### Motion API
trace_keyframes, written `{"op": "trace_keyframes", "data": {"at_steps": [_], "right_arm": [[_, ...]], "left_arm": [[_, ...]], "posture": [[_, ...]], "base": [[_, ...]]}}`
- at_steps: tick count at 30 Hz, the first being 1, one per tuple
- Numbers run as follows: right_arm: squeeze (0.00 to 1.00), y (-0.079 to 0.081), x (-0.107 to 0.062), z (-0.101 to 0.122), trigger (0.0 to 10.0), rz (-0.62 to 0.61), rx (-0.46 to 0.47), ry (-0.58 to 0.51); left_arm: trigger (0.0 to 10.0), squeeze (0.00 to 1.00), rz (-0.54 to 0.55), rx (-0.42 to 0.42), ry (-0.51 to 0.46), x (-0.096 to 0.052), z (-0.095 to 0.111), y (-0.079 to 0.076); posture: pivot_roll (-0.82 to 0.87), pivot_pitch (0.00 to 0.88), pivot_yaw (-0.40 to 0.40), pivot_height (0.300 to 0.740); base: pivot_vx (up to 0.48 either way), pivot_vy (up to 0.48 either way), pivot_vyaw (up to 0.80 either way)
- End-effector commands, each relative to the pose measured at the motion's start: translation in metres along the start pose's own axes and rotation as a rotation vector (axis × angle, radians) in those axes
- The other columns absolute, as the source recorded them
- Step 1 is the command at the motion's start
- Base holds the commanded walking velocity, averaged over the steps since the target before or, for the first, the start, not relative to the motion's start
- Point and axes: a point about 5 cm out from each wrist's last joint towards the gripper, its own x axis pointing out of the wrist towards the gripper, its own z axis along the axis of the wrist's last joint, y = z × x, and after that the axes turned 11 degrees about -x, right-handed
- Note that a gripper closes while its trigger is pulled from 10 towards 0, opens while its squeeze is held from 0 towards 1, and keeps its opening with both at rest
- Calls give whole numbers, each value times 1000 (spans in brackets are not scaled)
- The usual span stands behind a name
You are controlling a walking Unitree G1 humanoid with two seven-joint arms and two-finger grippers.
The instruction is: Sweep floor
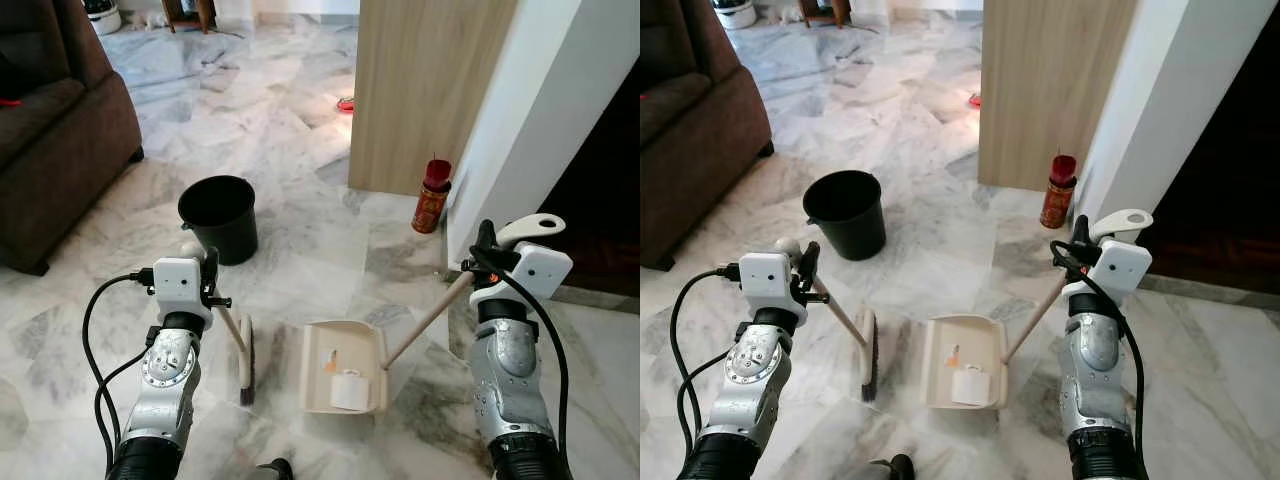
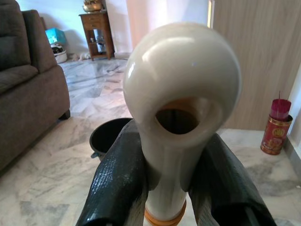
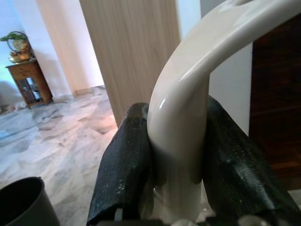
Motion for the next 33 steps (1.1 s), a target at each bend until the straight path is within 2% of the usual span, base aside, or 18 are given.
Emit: {"op": "trace_keyframes", "data": {"at_steps": [1,5,10,14,22,28,33], "right_arm": [[0,5,4,11,10000,5,33,-44],[0,4,5,10,10000,4,45,-34],[0,3,4,7,10000,3,41,-20],[0,4,2,7,10000,6,45,-27],[0,5,5,9,10000,10,59,-26],[0,5,5,9,10000,13,58,-27],[0,6,5,10,10000,17,57,-32]], "left_arm": [[10000,0,0,18,-41,4,11,2],[10000,0,1,17,-40,4,10,1],[10000,0,-6,17,-35,3,9,1],[10000,0,-6,18,-37,2,9,1],[10000,0,-2,21,-41,2,10,3],[10000,0,1,21,-39,1,10,3],[10000,0,4,22,-39,0,10,4]], "posture": [[63,157,33,740],[62,152,33,740],[65,106,35,740],[69,81,35,740],[74,93,32,740],[75,97,30,740],[75,104,31,740]], "base": [[0,371,0],[0,371,0],[0,373,-741],[0,373,0],[0,371,0],[0,371,-716],[0,371,0]]}}
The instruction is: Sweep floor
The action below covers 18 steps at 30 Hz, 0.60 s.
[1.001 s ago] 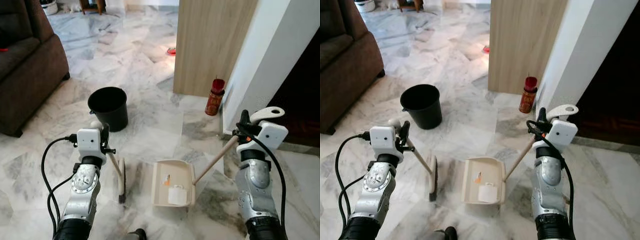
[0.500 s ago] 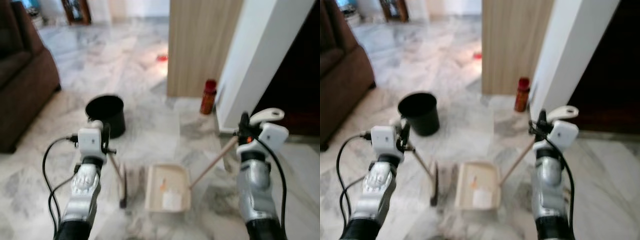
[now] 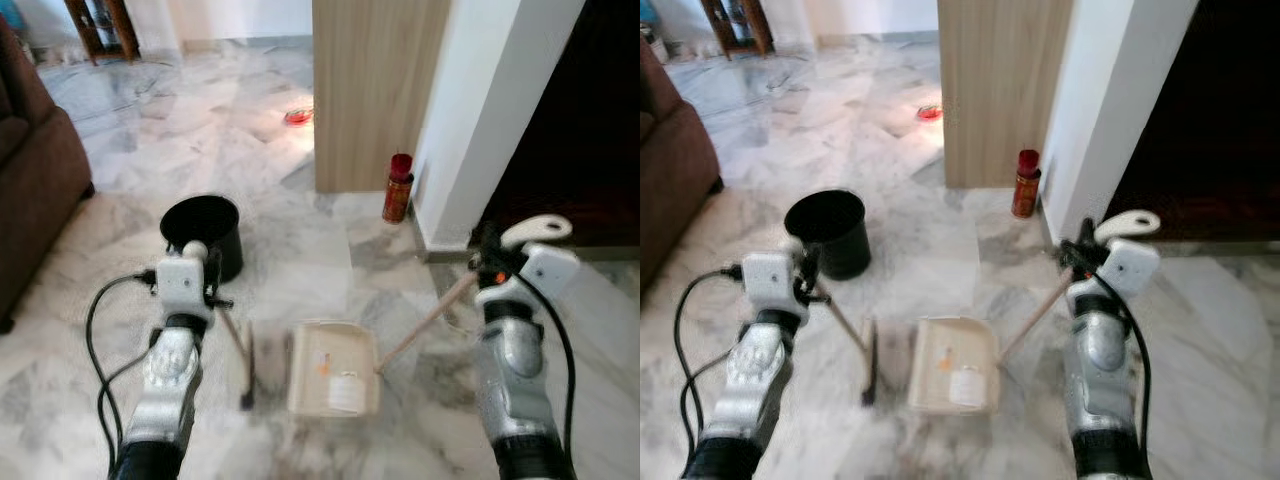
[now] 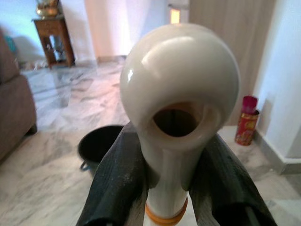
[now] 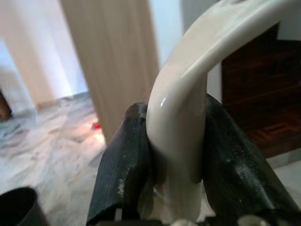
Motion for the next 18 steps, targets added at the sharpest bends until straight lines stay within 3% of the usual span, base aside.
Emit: {"op": "trace_keyframes", "data": {"at_steps": [1,18], "right_arm": [[0,1,5,13,10000,-8,36,-55],[0,1,10,23,10000,-5,42,-86]], "left_arm": [[10000,0,-5,22,-53,3,11,1],[10000,0,-2,24,-49,3,11,0]], "posture": [[75,104,31,740],[70,119,32,740]], "base": [[0,371,0],[0,371,0]]}}
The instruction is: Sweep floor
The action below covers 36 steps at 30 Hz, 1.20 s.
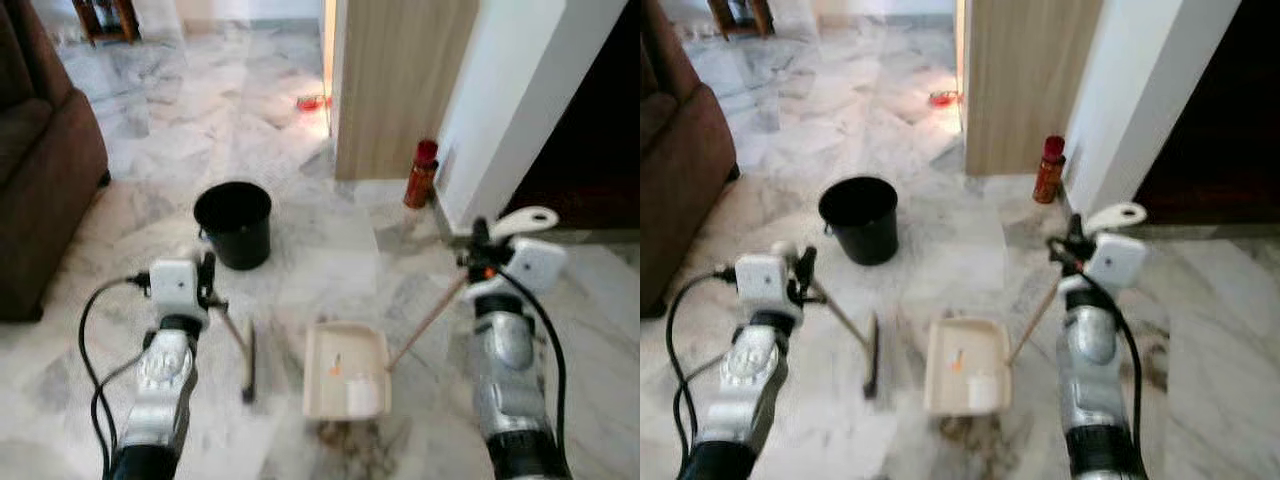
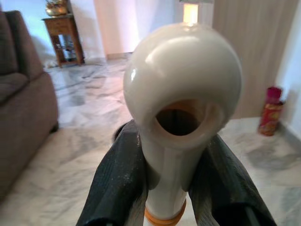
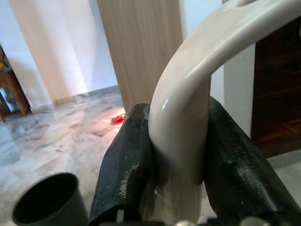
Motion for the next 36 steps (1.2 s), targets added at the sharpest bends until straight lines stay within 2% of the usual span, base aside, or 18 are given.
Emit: {"op": "trace_keyframes", "data": {"at_steps": [1,8,28,31,36], "right_arm": [[0,-4,3,12,10000,-21,29,-53],[0,-2,4,14,10000,-19,30,-59],[0,3,5,23,10000,-4,13,-84],[0,5,7,31,10000,1,20,-121],[0,11,13,61,10000,23,73,-237]], "left_arm": [[10000,0,-11,2,-37,4,8,-4],[10000,0,-10,5,-37,4,8,-3],[10000,0,-38,19,-38,5,9,-6],[10000,0,-44,23,-33,4,8,-7],[10000,0,-47,23,-33,4,7,-7]], "posture": [[71,120,33,740],[73,121,34,740],[70,127,41,740],[73,110,41,740],[78,91,40,740]], "base": [[0,371,0],[0,331,0],[0,0,0],[85,0,0],[289,0,0]]}}
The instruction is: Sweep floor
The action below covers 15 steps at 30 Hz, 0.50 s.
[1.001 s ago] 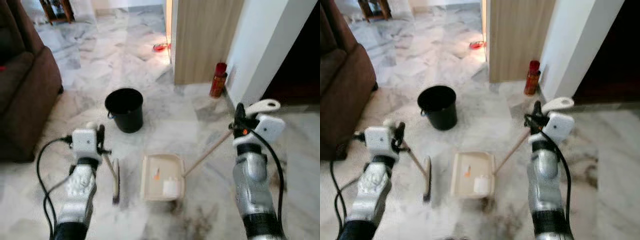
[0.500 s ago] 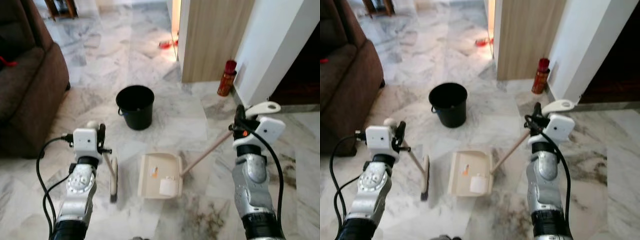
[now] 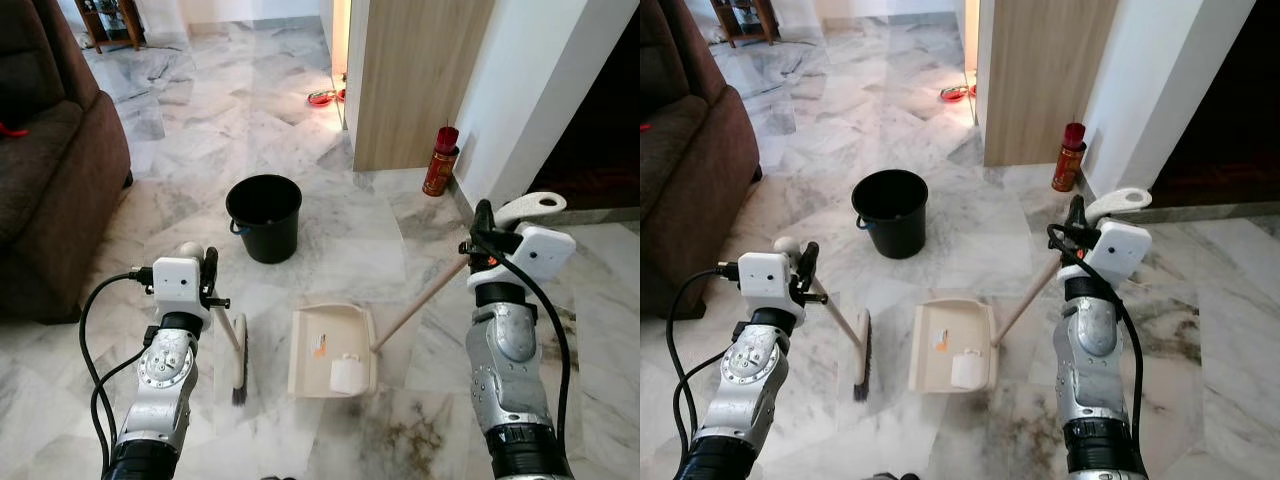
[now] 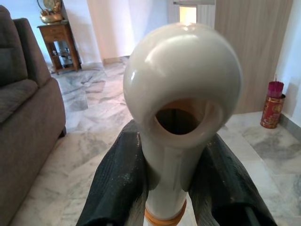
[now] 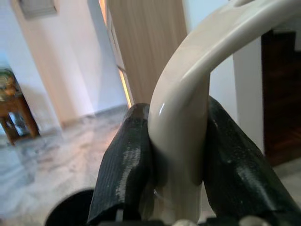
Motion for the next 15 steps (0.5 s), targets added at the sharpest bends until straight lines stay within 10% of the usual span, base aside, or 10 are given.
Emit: {"op": "trace_keyframes", "data": {"at_steps": [1,15], "right_arm": [[0,8,12,36,10000,21,56,-151],[0,13,15,55,10000,42,73,-195]], "left_arm": [[10000,0,-20,24,-34,2,7,-1],[10000,0,-41,36,-35,1,6,-6]], "posture": [[76,85,40,740],[82,95,36,740]], "base": [[292,0,0],[305,0,206]]}}
